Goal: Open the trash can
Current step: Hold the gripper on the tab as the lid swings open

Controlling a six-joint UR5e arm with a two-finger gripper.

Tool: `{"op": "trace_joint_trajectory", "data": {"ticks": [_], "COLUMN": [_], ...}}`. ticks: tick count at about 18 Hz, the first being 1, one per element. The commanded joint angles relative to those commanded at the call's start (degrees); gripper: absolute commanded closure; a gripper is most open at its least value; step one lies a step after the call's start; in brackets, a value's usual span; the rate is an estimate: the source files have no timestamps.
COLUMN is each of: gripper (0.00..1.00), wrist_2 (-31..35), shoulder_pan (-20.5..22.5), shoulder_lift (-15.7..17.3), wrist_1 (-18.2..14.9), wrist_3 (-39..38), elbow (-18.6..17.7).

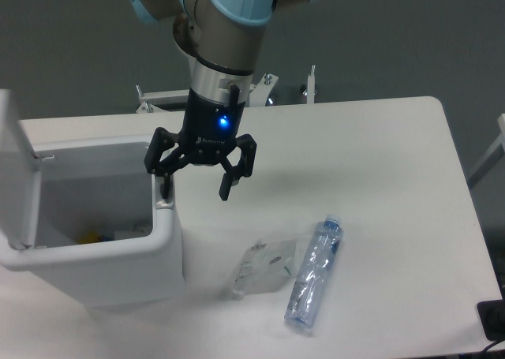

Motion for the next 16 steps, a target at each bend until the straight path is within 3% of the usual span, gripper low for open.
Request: {"op": "trace_joint_trajectory", "data": {"ticks": [5,7,13,16], "gripper": [0.0,0.0,0.0,0.0], "wrist_2": [0.2,1.8,7.4,17.1], "shoulder_pan": [9.0,11.7,18.8,18.8], "shoulder_lift": [0.2,-1.2,-0.7,-0.2], "wrist_1": [0.8,1.2,-0.4,-2.5], "wrist_3": [0.1,2.4,25.7,38.1], "elbow": [5.4,7.4,4.9,2.7]}}
